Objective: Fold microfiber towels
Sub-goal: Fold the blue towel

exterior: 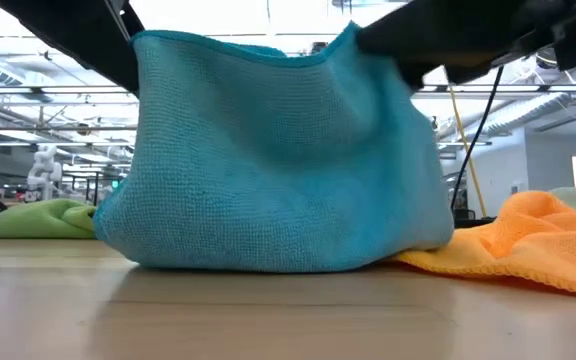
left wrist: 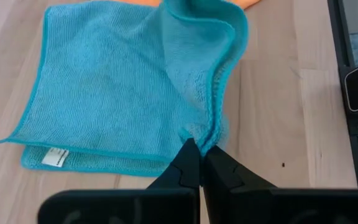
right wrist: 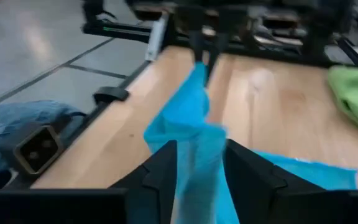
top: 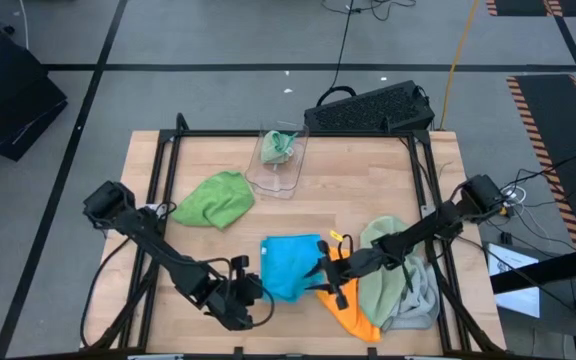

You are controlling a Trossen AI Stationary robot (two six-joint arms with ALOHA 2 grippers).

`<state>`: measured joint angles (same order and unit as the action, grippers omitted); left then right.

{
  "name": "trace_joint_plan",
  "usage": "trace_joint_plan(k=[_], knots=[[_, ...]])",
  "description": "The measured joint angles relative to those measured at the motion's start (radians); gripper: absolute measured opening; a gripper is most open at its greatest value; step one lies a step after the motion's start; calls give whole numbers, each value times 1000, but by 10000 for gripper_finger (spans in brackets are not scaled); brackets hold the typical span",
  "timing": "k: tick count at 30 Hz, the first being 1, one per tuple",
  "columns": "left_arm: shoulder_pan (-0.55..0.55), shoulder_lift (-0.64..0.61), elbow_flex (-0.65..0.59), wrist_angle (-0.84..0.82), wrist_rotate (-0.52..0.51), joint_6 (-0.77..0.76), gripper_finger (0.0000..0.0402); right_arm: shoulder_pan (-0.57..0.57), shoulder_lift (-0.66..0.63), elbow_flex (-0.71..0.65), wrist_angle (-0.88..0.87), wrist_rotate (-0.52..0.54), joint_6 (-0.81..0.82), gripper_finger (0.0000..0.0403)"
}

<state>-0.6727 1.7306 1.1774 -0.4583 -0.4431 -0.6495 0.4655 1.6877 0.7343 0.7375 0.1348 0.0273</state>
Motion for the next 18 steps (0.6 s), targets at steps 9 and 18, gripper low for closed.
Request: trace_joint_plan(k=[9, 18], knots=[[0, 0, 0, 3, -6, 0, 1, 21, -5, 1, -13, -3, 2, 20], [-1, -32, 0, -68, -5, -7, 2, 32, -93, 1, -89, 52, 47, 15]])
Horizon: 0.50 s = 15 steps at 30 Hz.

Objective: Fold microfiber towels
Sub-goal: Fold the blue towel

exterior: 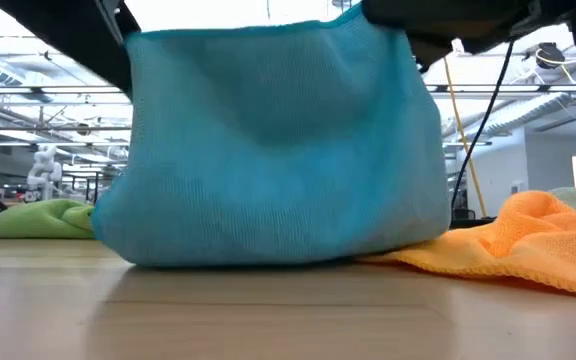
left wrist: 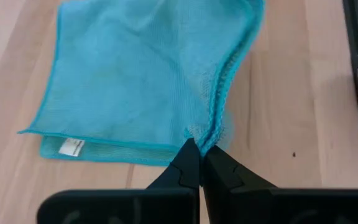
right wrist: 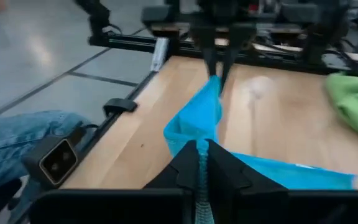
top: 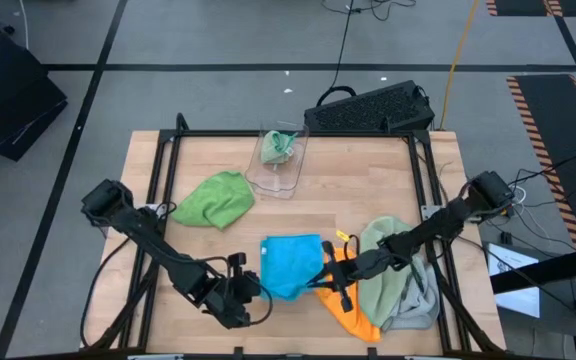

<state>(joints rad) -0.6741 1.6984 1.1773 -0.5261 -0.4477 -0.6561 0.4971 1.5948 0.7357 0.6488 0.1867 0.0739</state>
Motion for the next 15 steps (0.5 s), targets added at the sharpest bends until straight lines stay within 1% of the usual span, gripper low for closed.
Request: trace_joint_plan(k=[5, 8, 11, 15], knots=[[-34, -84, 1, -18, 2, -3, 3, 31, -86, 0, -92, 3, 41, 4], [-59, -151, 9, -21, -4, 26, 4, 50, -138, 0, -122, 65, 37, 6], [-65, -218, 10, -26, -50, 78, 3, 54, -198, 0, -149, 125, -8, 5], [-42, -276, 10, -52, -94, 154, 6, 15, -275, 1, -150, 177, -105, 3]])
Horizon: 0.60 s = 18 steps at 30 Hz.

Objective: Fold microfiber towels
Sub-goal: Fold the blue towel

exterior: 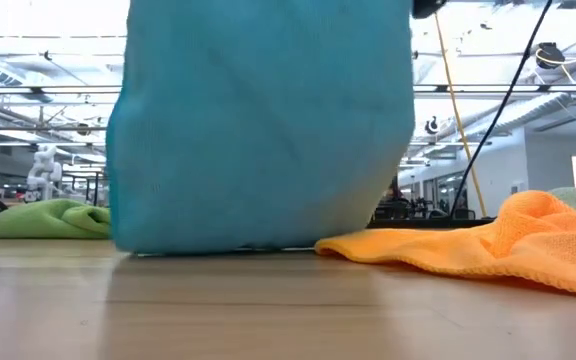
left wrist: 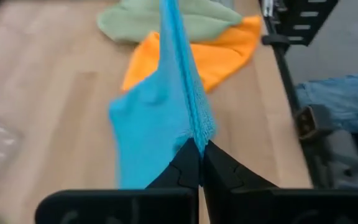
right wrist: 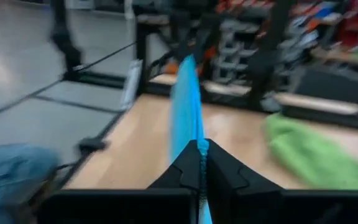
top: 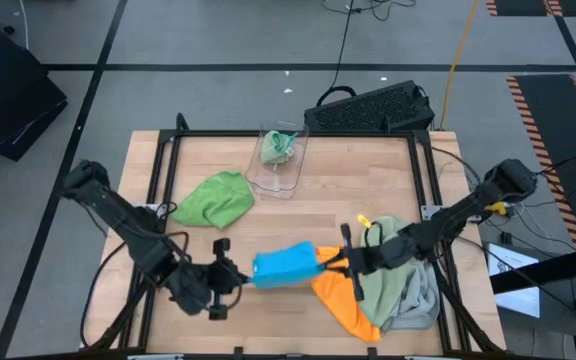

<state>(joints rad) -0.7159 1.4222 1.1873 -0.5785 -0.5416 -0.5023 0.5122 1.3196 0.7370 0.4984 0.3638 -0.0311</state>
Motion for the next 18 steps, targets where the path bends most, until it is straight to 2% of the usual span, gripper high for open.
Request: trace_joint_plan(k=[4, 11, 14, 18], knots=[[59, -46, 0, -13, -19, 88, 3, -77, -69, 20, 3, 1, -55, 3], [192, -157, -1, -21, -147, 277, 3, -252, -87, 132, -25, -82, -130, 2], [237, -222, -1, -10, -132, 275, 3, -304, -88, 194, -97, -128, -129, 2], [222, -243, -1, -31, -53, 214, 3, -300, -87, 216, -190, -208, -70, 2]])
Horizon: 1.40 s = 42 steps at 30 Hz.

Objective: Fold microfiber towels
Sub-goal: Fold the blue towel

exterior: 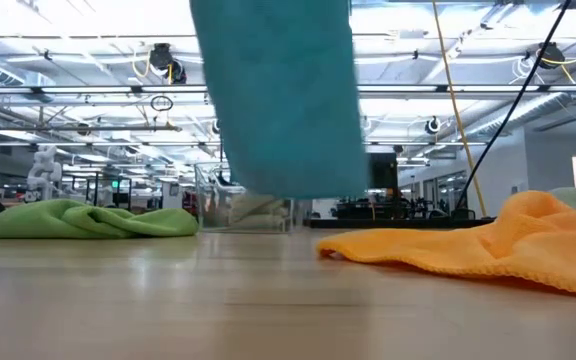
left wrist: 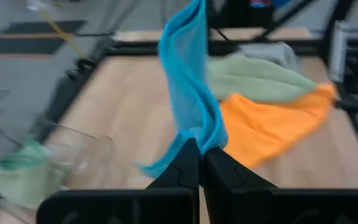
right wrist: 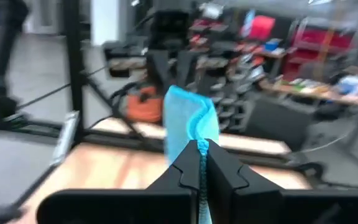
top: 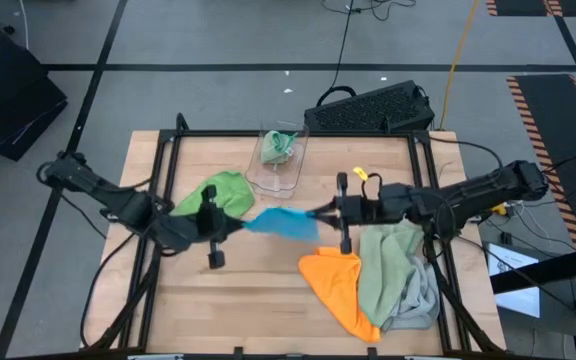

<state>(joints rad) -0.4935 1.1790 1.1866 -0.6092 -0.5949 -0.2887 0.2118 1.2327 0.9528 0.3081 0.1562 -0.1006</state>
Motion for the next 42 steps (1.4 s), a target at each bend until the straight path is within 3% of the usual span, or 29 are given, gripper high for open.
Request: trace_joint_plan(k=[6, 16, 21, 30, 42], knots=[[-68, 107, -7, -58, 73, -154, 3, 61, 51, -71, -19, -29, 130, 2], [-140, 345, -16, -37, 255, -438, 3, 162, 282, -168, 201, -84, 318, 2], [-151, 387, -16, -53, 218, -464, 3, 175, 304, -168, 189, -39, 319, 4], [-113, 389, -16, -265, 91, -579, 5, 111, 305, -168, 133, 91, 245, 5], [18, 425, -16, -286, 104, -541, 3, -23, 305, -216, 106, 96, 174, 6]])
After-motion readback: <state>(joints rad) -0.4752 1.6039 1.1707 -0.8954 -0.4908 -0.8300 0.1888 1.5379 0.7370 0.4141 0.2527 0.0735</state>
